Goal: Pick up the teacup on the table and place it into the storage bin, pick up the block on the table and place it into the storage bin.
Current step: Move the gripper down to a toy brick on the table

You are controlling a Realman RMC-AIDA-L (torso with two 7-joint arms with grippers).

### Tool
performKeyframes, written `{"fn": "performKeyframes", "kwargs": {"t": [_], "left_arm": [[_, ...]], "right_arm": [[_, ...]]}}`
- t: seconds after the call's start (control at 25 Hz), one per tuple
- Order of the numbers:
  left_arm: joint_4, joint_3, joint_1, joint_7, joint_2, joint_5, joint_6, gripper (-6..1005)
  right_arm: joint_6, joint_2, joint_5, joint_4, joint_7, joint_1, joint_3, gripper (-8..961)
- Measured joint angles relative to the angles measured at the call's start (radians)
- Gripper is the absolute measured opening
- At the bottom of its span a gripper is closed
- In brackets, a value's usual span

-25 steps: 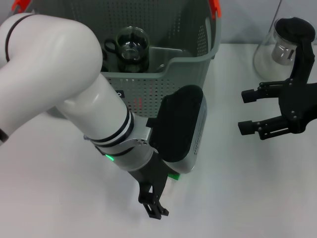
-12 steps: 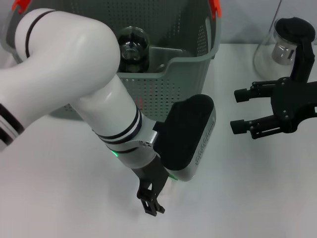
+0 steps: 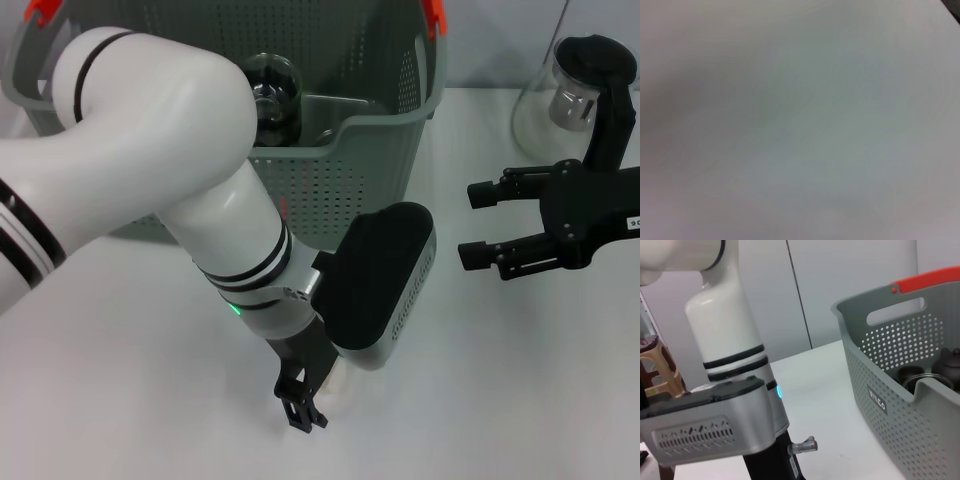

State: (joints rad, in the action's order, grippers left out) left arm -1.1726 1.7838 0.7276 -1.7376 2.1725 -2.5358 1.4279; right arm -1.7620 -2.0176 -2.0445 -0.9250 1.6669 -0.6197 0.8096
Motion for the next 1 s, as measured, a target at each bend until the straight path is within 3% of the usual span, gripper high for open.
{"fn": "performKeyframes", "kwargs": {"t": [1.0], "left_arm": [[0.061,0.003,0.025,0.005,0.0,0.0,-0.006,847]], "right_arm": [[0.001,-0.003,-0.005,0.0,0.007,0.0,-0.006,911]]}}
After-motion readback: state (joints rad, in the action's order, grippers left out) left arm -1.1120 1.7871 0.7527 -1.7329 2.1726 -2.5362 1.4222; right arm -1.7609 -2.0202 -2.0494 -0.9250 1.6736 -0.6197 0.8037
